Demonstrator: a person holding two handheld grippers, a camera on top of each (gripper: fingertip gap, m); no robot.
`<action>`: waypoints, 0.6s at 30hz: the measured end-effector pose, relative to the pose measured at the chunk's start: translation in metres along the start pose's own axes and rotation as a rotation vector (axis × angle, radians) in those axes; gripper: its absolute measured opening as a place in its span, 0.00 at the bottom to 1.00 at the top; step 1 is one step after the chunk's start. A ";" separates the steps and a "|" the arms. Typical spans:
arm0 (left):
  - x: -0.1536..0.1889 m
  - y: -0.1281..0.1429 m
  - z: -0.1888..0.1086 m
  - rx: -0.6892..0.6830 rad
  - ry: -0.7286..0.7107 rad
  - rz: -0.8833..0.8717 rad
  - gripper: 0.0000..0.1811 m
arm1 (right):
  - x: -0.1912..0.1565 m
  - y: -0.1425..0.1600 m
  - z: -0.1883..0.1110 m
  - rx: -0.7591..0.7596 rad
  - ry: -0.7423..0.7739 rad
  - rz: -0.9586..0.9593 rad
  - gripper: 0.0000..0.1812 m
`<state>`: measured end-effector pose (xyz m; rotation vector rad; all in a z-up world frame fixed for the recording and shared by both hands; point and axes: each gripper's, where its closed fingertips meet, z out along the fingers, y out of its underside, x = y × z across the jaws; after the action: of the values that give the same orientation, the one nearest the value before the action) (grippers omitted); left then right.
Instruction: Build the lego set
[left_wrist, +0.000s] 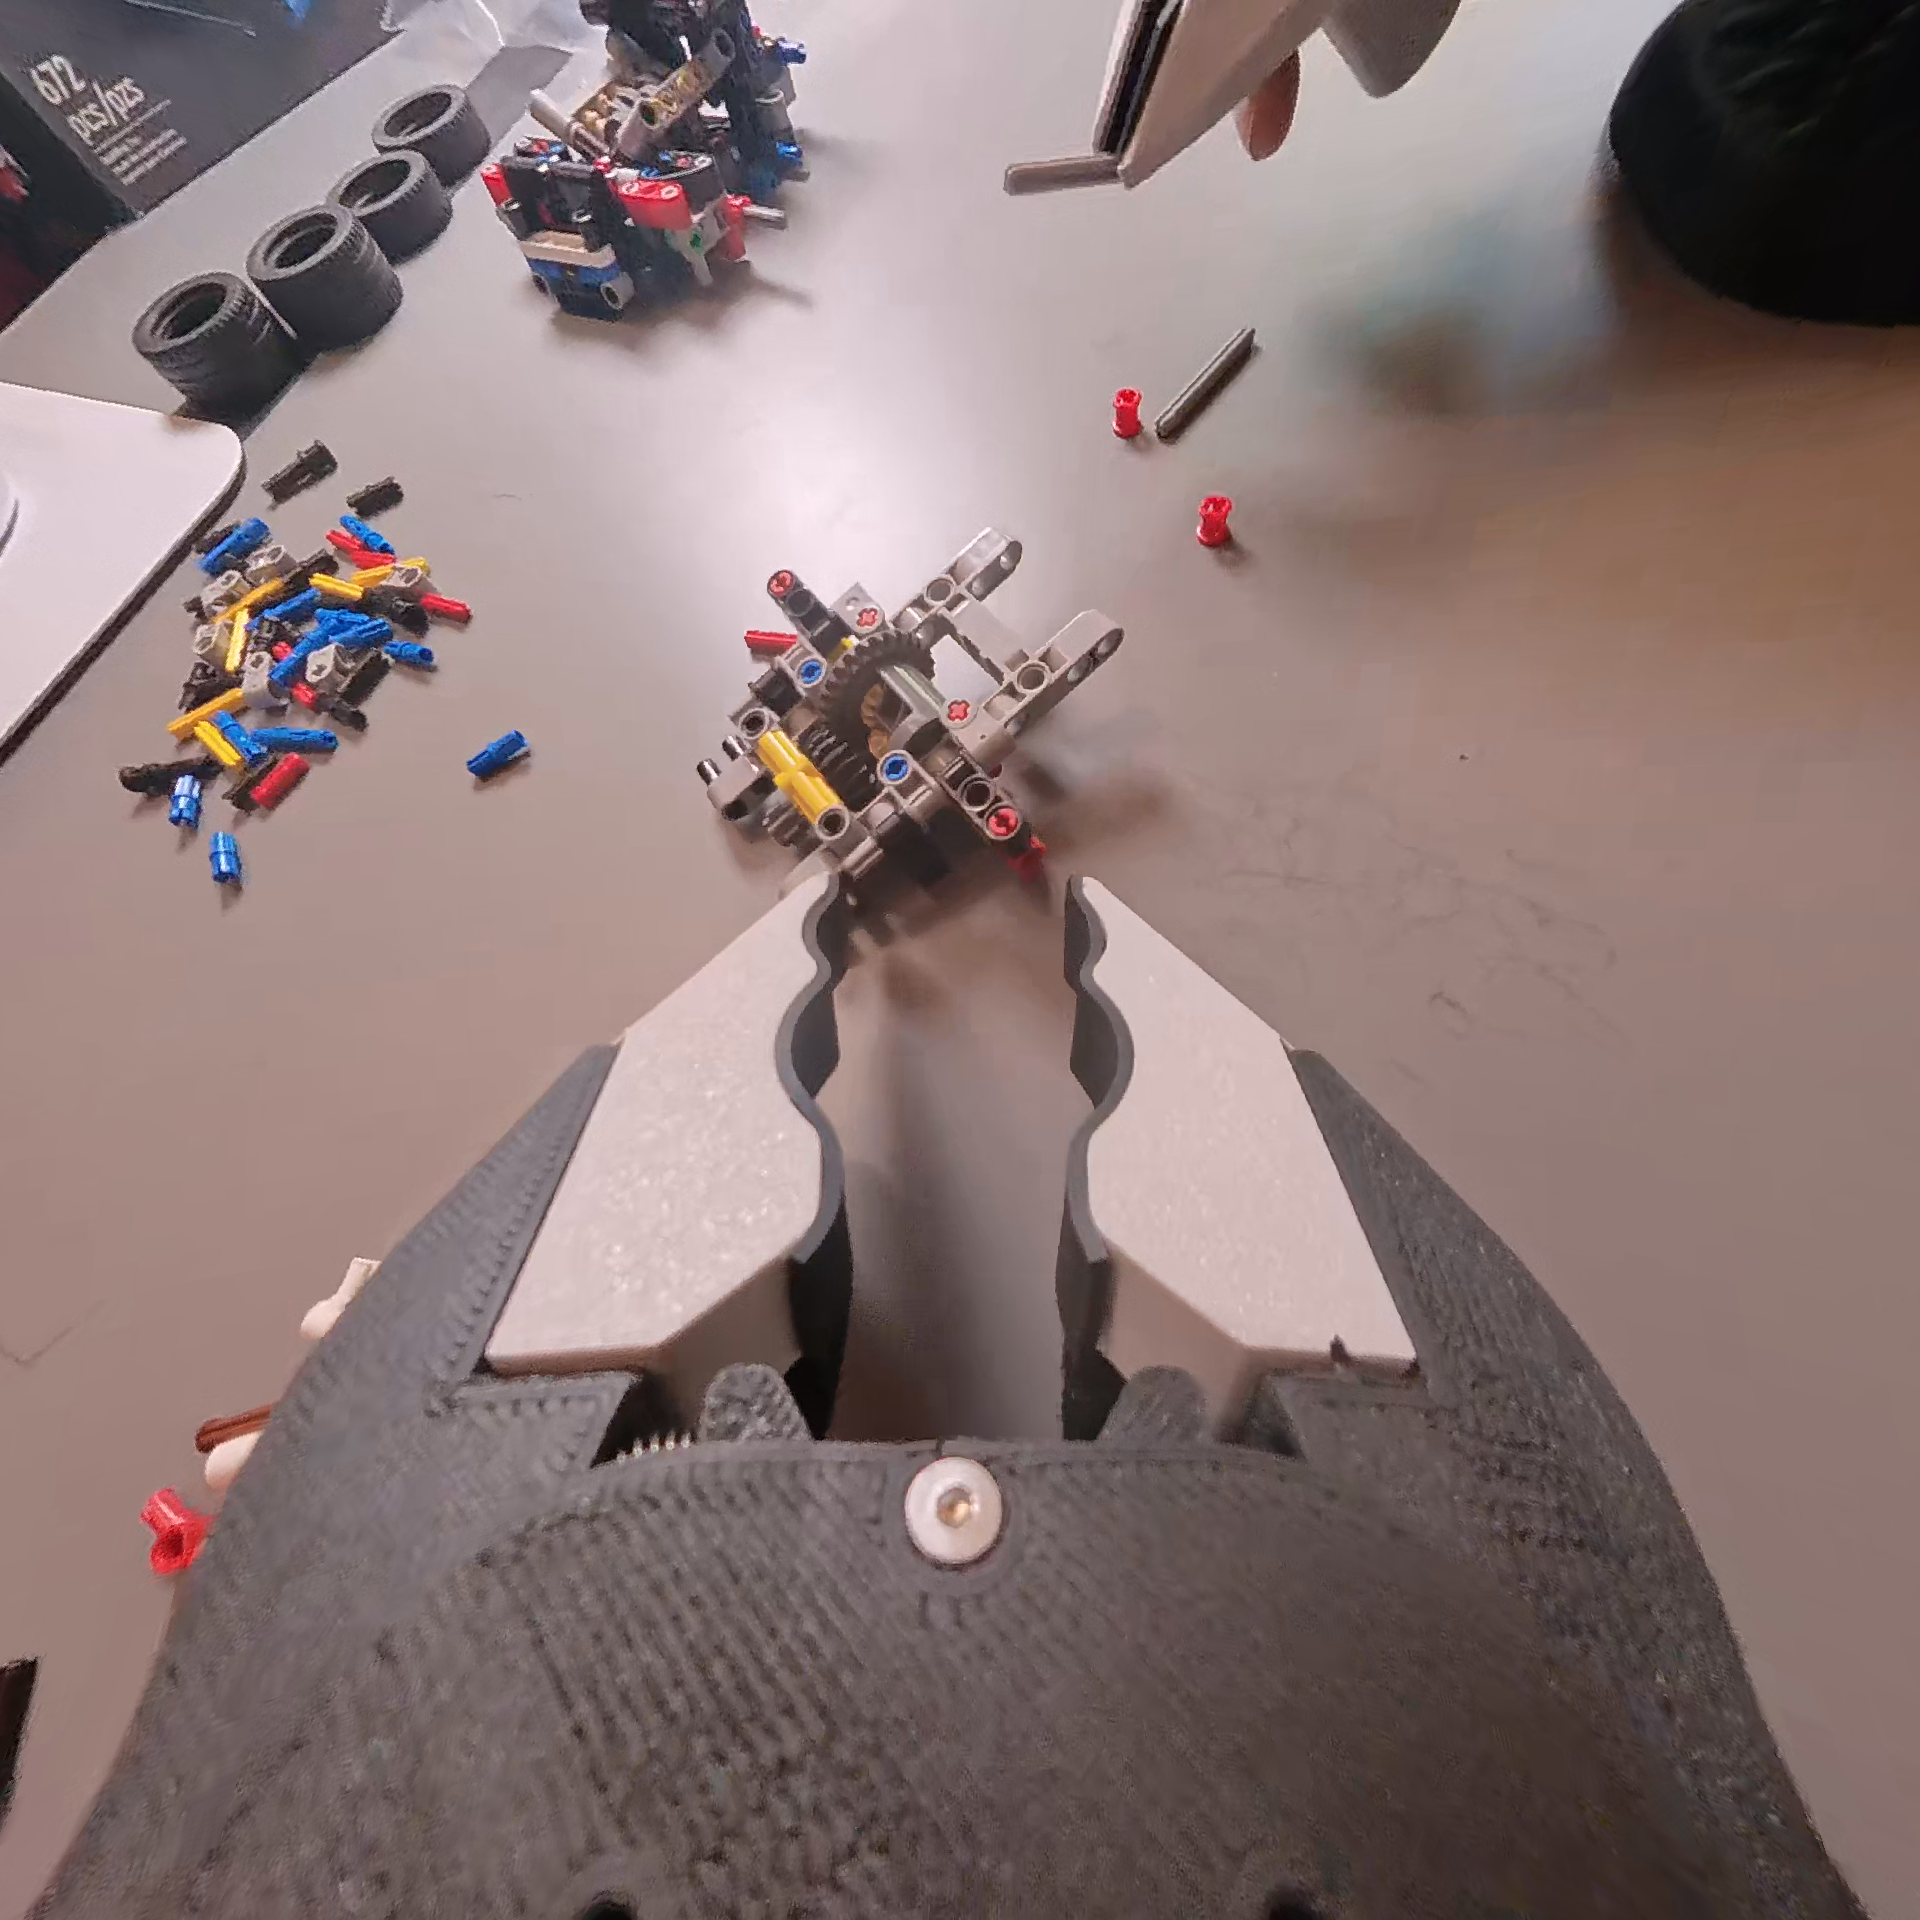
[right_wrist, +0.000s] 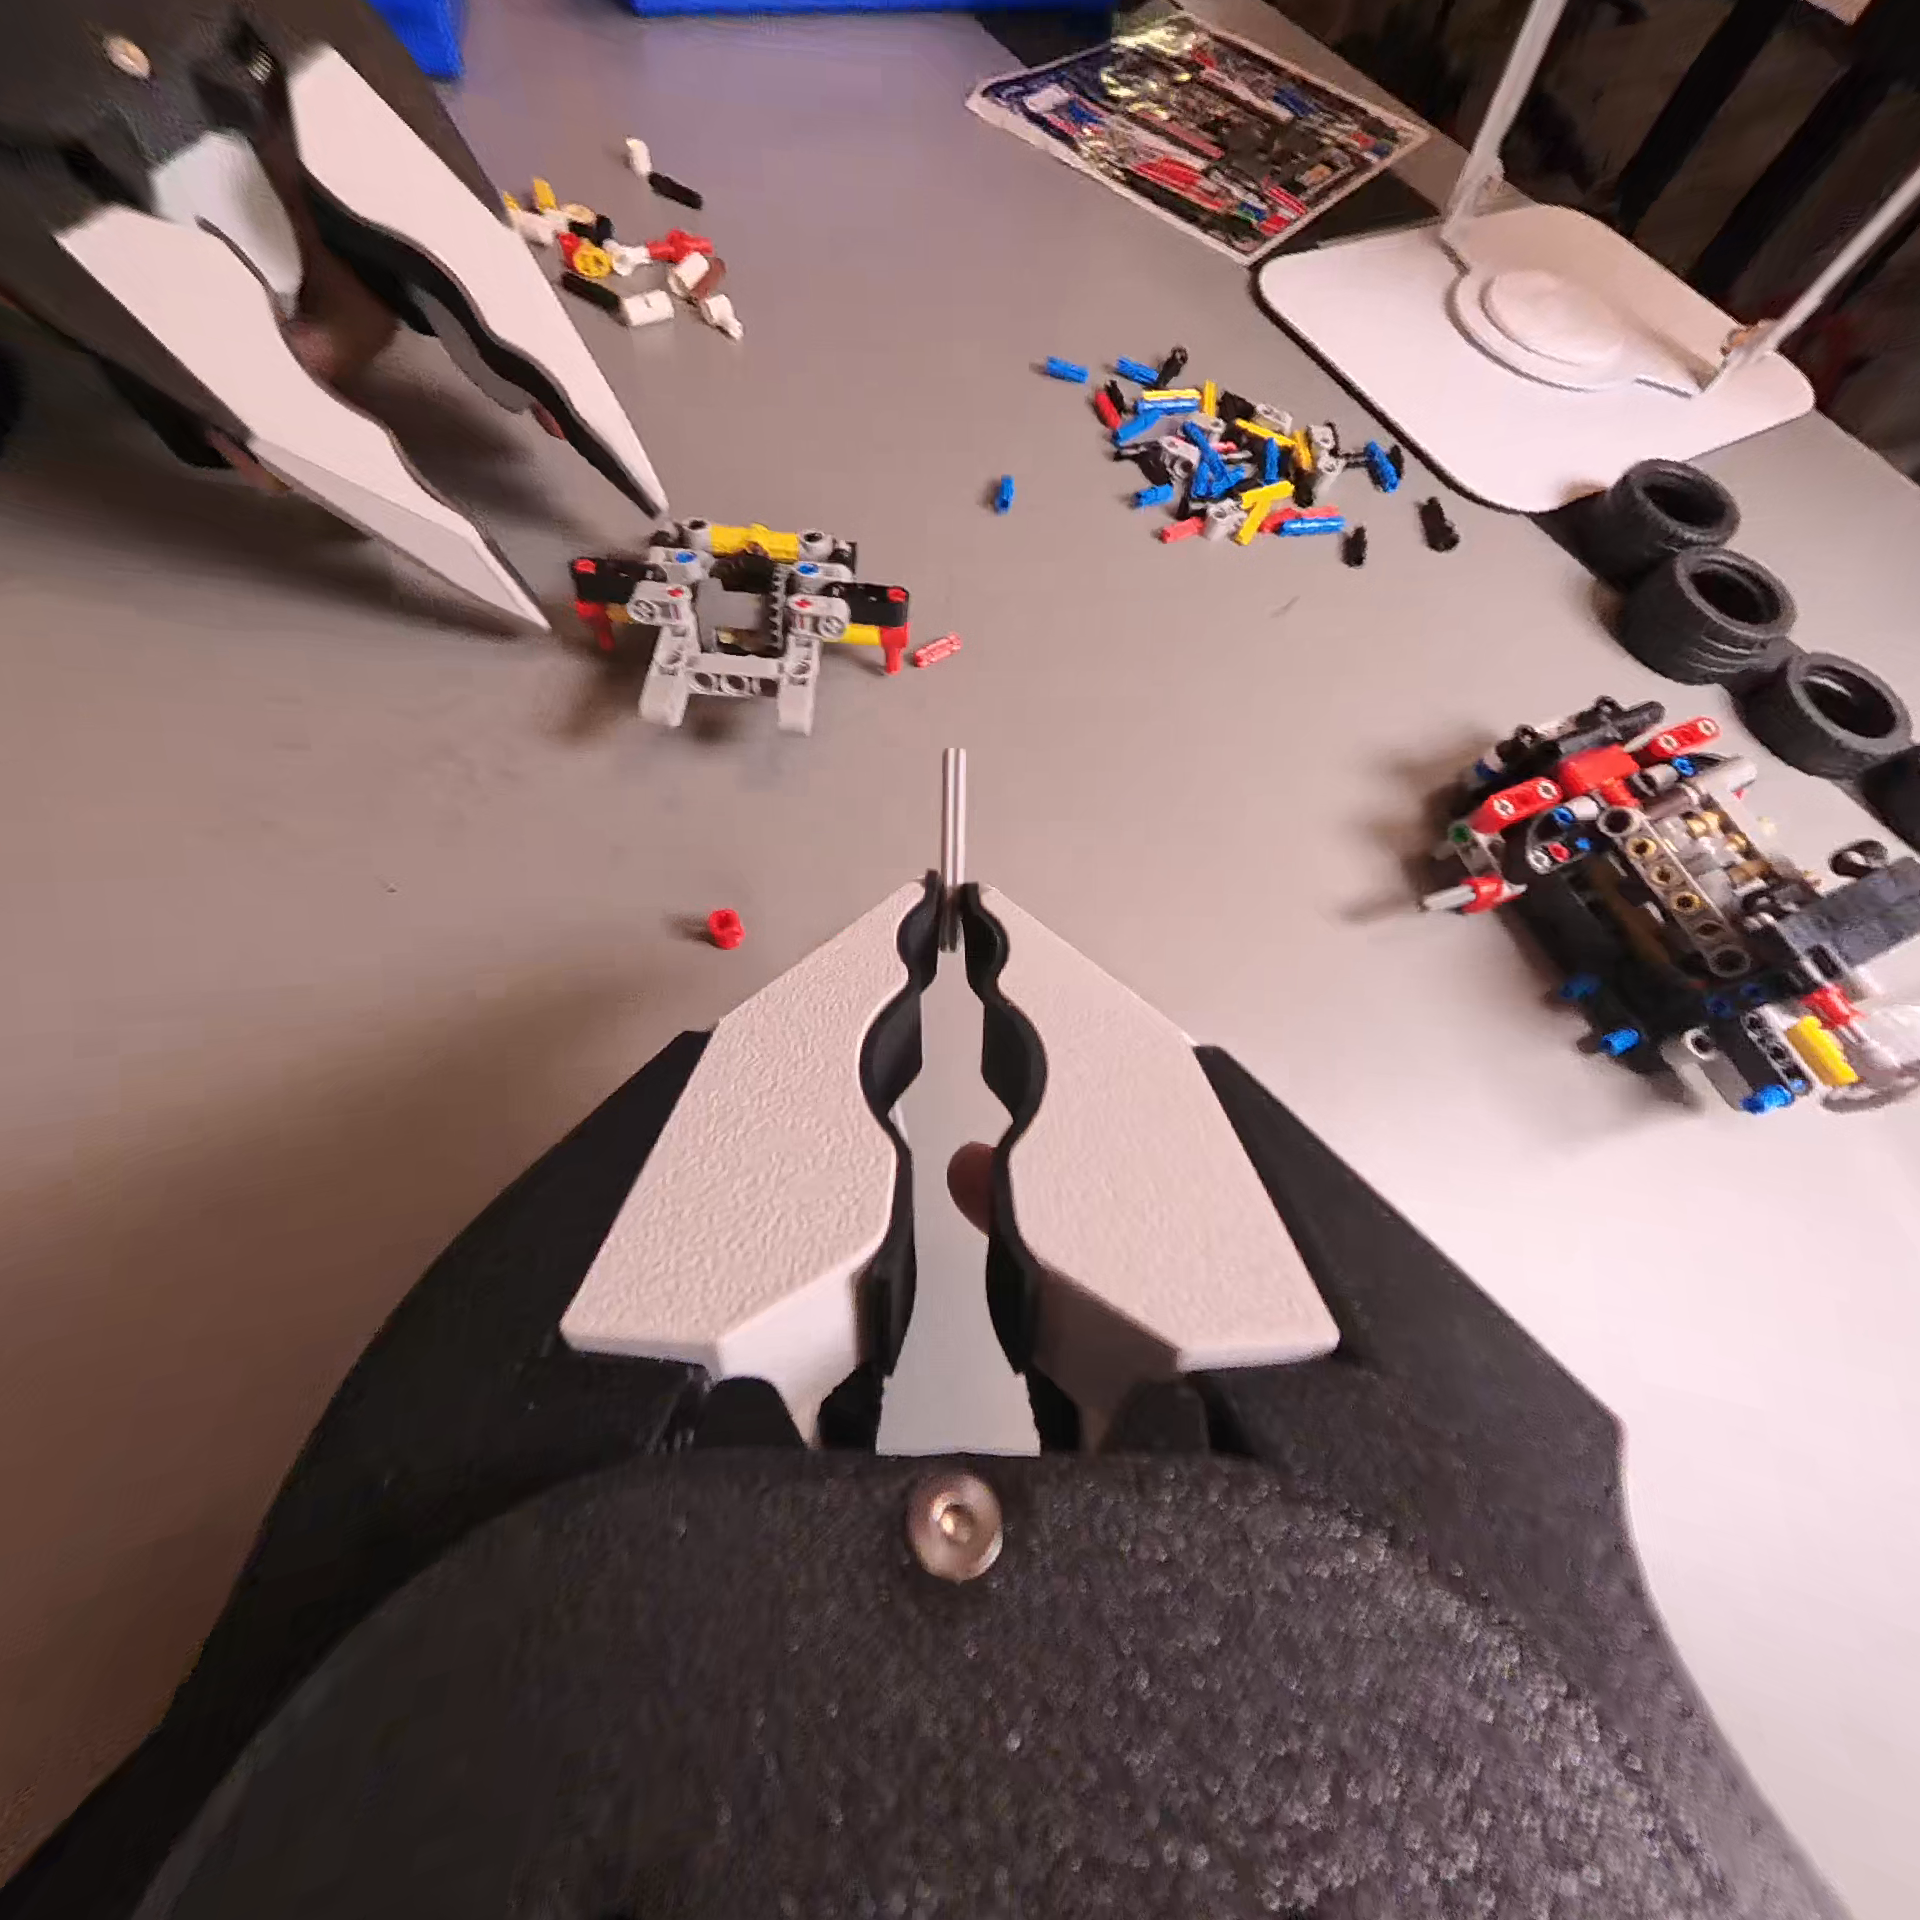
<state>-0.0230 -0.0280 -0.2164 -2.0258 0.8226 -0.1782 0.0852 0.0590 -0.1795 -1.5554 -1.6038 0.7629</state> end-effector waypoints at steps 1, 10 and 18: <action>0.002 0.000 0.001 -0.007 0.002 0.021 0.22 | -0.006 -0.001 0.002 0.003 -0.016 -0.007 0.01; 0.006 -0.018 -0.013 0.102 0.062 0.052 0.14 | -0.024 -0.001 0.011 0.006 -0.052 -0.068 0.01; -0.020 -0.004 0.004 -0.011 0.036 0.066 0.26 | -0.020 -0.005 0.004 0.040 -0.048 -0.044 0.01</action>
<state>-0.0345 -0.0112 -0.2122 -2.0075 0.9131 -0.1738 0.0783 0.0392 -0.1803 -1.4791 -1.6416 0.8091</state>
